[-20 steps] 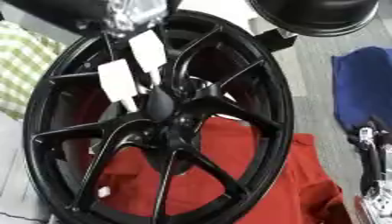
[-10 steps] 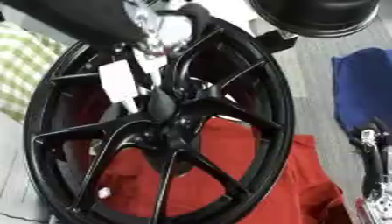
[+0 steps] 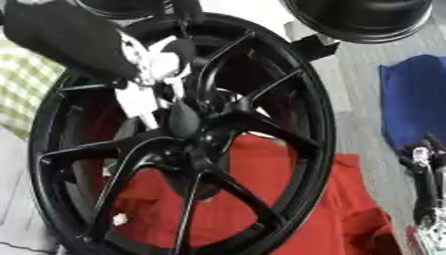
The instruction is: Pull the pin out of the wheel hub.
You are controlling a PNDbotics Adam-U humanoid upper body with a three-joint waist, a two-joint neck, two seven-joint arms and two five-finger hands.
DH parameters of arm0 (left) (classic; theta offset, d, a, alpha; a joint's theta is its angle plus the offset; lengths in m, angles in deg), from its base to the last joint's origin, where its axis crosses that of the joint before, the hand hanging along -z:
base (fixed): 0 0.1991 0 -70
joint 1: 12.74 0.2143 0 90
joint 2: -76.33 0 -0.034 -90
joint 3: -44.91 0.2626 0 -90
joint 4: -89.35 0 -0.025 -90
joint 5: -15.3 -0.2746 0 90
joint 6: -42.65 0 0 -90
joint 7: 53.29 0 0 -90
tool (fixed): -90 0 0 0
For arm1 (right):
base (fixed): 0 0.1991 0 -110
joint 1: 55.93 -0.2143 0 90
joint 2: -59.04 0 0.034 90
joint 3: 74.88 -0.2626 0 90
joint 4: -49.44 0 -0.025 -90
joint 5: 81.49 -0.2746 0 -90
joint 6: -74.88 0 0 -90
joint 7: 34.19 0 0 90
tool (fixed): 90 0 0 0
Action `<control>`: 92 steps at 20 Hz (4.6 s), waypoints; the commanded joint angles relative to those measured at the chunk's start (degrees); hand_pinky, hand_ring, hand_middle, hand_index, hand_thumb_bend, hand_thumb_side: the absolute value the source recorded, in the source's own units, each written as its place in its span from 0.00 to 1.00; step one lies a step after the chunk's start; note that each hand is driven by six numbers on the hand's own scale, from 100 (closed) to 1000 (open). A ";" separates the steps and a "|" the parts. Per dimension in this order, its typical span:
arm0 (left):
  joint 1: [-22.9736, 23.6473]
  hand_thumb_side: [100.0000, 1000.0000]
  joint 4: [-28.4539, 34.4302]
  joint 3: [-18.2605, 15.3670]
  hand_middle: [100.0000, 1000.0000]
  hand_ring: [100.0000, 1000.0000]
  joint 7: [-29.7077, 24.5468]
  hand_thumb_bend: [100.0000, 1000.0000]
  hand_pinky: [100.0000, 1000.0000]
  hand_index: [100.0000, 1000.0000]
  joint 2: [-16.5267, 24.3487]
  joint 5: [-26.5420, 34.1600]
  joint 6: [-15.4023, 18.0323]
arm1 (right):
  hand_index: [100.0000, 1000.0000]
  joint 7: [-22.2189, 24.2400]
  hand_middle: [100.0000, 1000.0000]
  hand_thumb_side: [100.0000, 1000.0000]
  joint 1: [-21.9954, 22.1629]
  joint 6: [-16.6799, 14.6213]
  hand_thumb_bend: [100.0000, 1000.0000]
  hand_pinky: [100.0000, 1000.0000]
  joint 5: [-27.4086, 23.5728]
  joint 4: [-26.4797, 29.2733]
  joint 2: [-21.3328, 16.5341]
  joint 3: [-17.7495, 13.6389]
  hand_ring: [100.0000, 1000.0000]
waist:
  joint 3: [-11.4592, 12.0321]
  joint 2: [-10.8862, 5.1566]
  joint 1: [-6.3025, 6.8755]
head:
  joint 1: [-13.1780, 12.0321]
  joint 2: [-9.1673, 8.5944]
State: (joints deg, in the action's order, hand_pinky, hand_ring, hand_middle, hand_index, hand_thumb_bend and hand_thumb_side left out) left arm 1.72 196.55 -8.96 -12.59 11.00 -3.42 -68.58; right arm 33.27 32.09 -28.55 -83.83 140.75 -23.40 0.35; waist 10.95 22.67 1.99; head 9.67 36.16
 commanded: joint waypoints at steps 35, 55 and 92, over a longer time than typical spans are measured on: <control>5.74 0.96 -9.57 -1.95 0.57 0.72 -2.67 0.38 0.78 0.85 2.39 -6.80 3.65 | 0.90 0.02 0.61 0.69 -0.81 0.53 0.00 0.70 0.30 1.62 -0.35 0.41 0.70 | -1.41 -0.07 -0.80 | -2.36 -0.13; 7.06 0.71 -13.29 -0.82 0.54 0.68 -2.67 0.28 0.75 0.81 1.11 -4.29 6.54 | 0.89 -0.50 0.60 0.71 -1.13 1.19 0.00 0.70 -0.13 1.78 0.11 0.62 0.70 | -1.93 0.26 -1.27 | -3.11 -0.26; 17.04 0.18 -15.97 -35.17 0.08 0.30 21.11 0.00 0.43 0.34 10.76 2.85 -10.06 | 0.89 -2.36 0.60 0.73 -0.15 1.44 0.00 0.71 -1.81 1.02 -1.01 -0.66 0.70 | 0.70 -1.07 -1.01 | -0.26 0.48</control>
State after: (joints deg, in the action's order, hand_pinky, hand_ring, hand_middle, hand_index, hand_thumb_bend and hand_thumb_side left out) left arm 19.27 181.86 -41.33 7.32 18.83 0.67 -78.45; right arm 31.17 31.91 -27.03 -85.21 141.10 -23.09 0.17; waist 11.52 23.16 0.92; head 9.11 36.66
